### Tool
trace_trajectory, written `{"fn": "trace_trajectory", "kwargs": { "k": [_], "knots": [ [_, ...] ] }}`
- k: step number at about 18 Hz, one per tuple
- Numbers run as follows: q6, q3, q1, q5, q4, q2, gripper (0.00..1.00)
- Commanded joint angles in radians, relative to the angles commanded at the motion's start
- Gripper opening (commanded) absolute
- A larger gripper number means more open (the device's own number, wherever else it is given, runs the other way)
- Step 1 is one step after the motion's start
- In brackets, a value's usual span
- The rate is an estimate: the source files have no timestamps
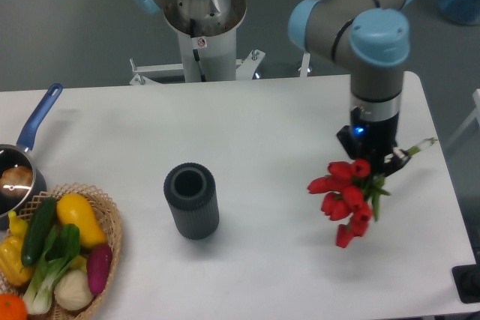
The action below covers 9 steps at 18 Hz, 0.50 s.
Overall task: Place the flowers on the table
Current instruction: 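Carry the red tulip bunch with the gripper toward the grey vase, then lower the tulips onto the table beside the vase and release them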
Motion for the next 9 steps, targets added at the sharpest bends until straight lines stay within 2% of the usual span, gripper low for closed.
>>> {"fn": "trace_trajectory", "kwargs": {
  "k": [6,9],
  "knots": [
    [-0.106,-0.011,-0.072,0.002,0.002,-0.018,0.28],
    [-0.098,-0.052,-0.077,-0.002,0.009,-0.028,0.42]
  ]
}}
